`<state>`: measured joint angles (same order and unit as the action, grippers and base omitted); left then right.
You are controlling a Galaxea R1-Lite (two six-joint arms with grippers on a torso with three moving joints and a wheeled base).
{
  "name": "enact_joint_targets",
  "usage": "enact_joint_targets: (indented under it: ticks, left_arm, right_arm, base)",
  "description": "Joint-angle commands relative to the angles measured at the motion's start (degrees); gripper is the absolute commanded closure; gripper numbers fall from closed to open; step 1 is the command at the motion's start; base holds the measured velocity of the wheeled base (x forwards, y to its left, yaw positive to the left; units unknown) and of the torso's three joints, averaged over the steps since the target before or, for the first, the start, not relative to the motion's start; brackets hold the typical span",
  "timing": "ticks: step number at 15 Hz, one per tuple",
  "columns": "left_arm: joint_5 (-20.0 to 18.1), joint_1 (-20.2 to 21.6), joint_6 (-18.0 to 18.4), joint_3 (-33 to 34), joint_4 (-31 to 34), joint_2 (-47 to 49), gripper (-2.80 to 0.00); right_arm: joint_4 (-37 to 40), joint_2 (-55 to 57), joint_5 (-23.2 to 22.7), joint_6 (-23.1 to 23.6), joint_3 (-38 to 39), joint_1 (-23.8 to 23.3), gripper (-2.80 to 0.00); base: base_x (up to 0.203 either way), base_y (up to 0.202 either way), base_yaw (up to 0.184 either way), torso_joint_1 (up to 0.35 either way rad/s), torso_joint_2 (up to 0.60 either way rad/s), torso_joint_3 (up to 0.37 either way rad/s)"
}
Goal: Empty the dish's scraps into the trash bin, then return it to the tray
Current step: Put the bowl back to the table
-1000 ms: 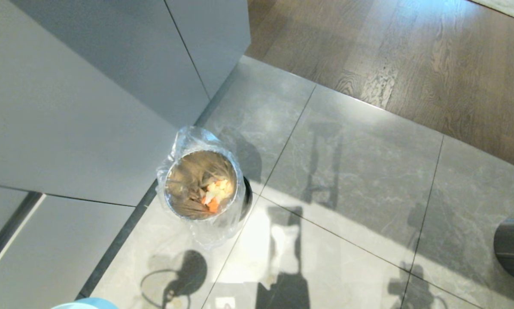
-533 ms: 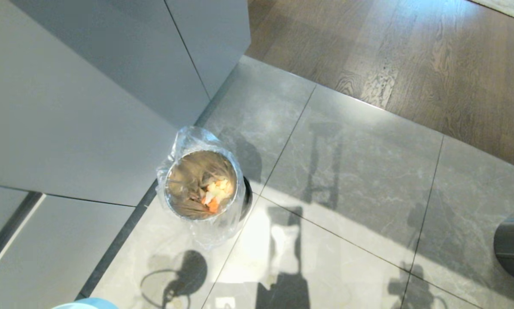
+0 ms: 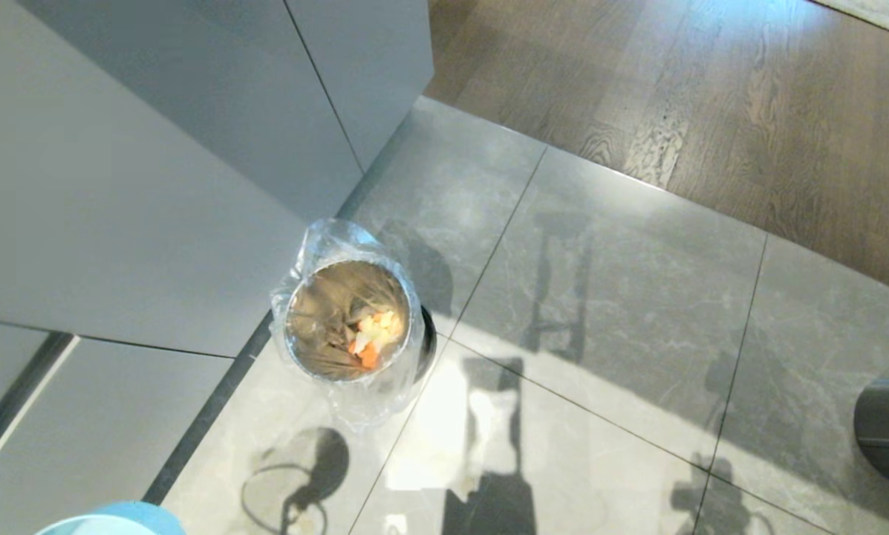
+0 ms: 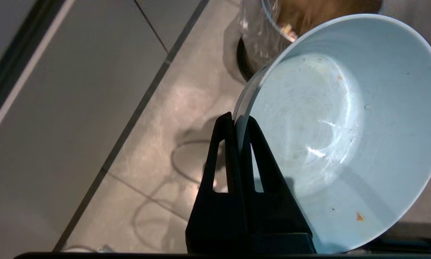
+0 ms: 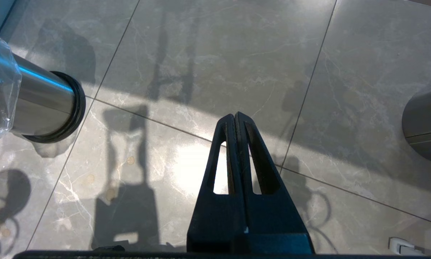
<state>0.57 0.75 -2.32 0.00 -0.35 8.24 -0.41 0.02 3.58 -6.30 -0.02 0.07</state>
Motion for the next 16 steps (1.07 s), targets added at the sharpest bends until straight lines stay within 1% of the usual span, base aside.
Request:
enact_joint_targets:
  ticks: [1, 16]
  left_arm:
    - [0.0, -0.6, 0.0, 0.0, 0.0, -8.1, 0.0]
    - [0.0, -0.8, -0.1, 0.0, 0.0, -8.1, 0.0]
  right_arm:
    - [0.0, 0.0, 0.0, 0.0, -0.1, 0.0, 0.0]
    - [0.0, 0.0, 0.0, 0.0, 0.0, 0.0, 0.0]
  base:
    - [0.0, 0.0, 0.0, 0.0, 0.0, 0.0]
    - [0.0, 0.0, 0.0, 0.0, 0.0, 0.002]
